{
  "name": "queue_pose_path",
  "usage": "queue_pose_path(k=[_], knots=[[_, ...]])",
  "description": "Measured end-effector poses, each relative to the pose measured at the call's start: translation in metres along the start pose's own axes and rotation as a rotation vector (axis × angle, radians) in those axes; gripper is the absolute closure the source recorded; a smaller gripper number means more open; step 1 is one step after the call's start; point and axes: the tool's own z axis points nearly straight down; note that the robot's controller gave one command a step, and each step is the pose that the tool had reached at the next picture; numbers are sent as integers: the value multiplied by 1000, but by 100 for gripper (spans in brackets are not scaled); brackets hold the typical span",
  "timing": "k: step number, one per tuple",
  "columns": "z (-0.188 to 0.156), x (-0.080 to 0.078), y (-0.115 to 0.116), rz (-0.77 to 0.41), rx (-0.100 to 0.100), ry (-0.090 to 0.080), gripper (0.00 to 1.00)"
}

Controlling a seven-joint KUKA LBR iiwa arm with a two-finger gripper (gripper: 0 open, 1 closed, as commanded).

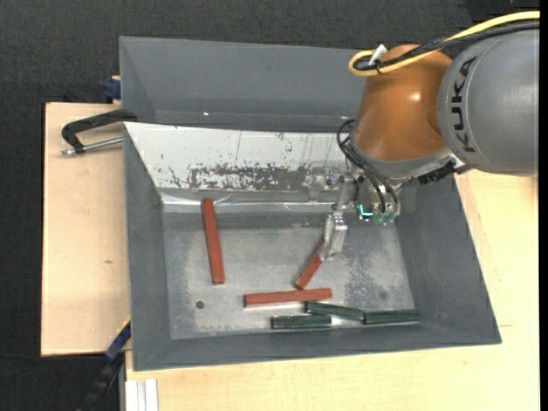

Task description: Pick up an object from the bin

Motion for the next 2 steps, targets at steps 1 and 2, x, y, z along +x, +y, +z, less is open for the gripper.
queue_pose_path(k=[1,2], knots=[[-5,-2,0,1,0,-9,0],[35,-6,-6,-248,2,-17,0]])
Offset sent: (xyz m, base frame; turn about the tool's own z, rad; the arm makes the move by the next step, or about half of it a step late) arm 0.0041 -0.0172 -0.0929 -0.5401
